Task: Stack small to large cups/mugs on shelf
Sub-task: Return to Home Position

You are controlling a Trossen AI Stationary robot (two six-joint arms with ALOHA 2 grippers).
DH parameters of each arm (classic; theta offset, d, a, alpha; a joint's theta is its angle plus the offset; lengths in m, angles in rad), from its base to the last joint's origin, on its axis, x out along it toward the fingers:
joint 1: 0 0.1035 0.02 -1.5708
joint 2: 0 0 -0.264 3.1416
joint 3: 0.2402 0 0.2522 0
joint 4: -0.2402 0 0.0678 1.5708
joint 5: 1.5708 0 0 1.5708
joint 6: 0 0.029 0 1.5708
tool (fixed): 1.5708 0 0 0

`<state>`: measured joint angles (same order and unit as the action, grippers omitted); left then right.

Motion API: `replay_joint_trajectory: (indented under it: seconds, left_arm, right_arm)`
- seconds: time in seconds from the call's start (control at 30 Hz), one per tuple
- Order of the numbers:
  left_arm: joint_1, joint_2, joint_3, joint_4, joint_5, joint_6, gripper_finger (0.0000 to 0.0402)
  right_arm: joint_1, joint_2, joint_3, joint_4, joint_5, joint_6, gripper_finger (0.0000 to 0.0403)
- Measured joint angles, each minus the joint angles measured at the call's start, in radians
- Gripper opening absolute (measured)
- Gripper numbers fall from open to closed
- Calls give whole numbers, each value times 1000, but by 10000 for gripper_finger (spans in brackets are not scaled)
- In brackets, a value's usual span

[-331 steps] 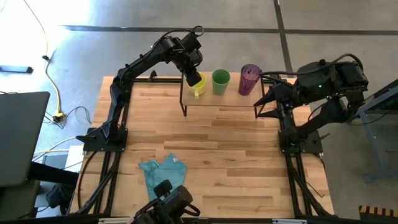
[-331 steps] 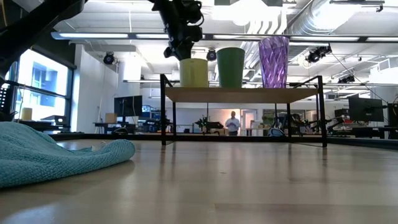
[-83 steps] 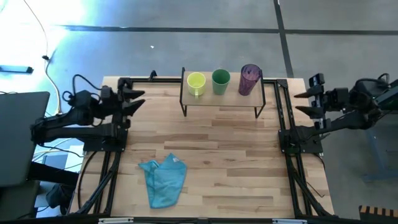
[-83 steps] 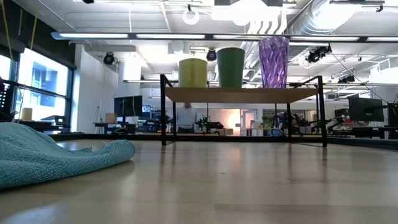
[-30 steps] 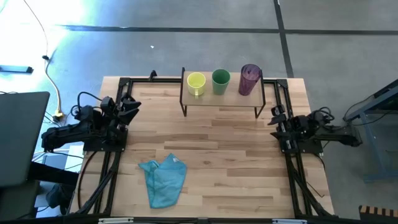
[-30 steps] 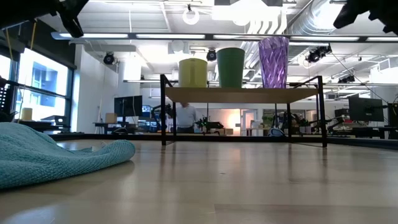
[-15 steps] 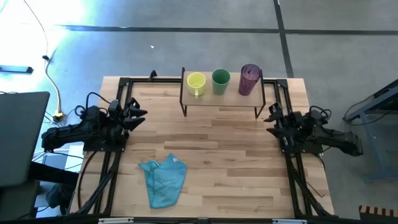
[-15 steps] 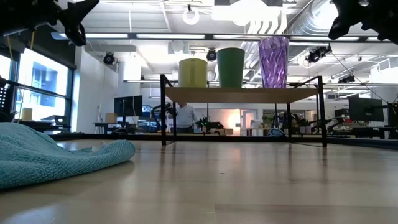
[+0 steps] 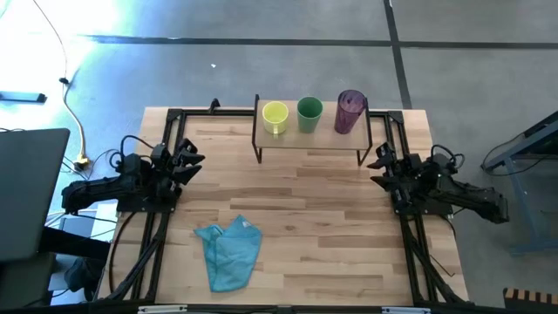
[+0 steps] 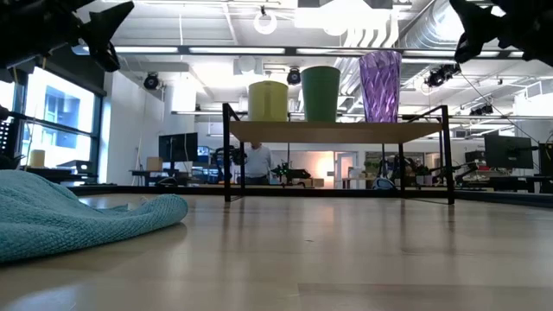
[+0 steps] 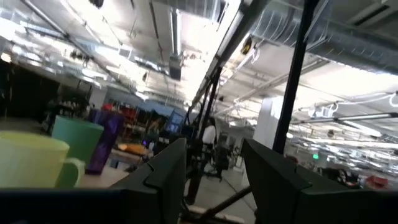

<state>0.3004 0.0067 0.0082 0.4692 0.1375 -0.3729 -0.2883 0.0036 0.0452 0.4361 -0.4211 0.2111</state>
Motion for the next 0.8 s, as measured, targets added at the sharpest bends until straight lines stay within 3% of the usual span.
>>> replay_joint_trajectory:
  seconds: [0.2,0.6,0.8]
  left_arm:
    - [0,0,1,6,-59,26,150]
    - [-8,0,1,4,-72,25,150]
    - [-49,0,1,-101,-104,-10,150]
  right_arm:
    - [-22,0,0,-47,-5,11,155]
    - [-134,0,0,-79,-156,59,155]
    - [-168,0,0,-139,-168,80,155]
